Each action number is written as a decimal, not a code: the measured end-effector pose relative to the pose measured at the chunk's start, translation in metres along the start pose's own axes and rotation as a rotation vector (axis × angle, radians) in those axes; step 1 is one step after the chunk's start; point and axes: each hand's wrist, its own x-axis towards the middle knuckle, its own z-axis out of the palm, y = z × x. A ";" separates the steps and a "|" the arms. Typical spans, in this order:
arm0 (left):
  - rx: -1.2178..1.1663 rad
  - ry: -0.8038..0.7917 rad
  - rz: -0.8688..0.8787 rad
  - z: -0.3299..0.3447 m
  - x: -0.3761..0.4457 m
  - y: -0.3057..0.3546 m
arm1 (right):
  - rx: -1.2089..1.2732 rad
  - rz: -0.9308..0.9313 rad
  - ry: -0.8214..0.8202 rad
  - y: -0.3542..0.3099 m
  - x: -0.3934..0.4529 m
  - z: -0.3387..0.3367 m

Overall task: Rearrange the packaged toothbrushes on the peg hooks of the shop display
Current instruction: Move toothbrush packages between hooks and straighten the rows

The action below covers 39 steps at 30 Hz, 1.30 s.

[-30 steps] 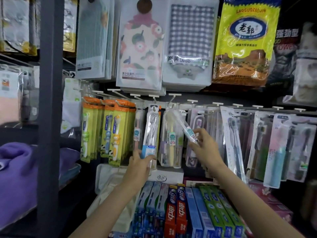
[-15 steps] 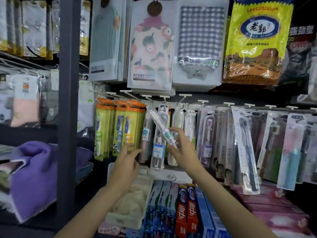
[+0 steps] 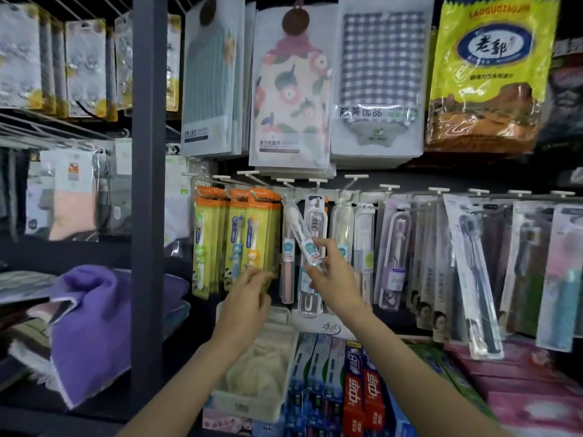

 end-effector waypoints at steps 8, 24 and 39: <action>-0.470 -0.055 -0.222 0.002 0.033 0.032 | -0.058 -0.052 -0.105 0.009 -0.014 0.014; 0.248 -0.042 -0.118 0.011 0.052 0.016 | -0.155 0.254 0.192 0.092 -0.013 -0.045; 0.300 -0.085 -0.167 0.022 0.060 0.016 | -0.163 0.265 0.218 0.070 0.032 -0.012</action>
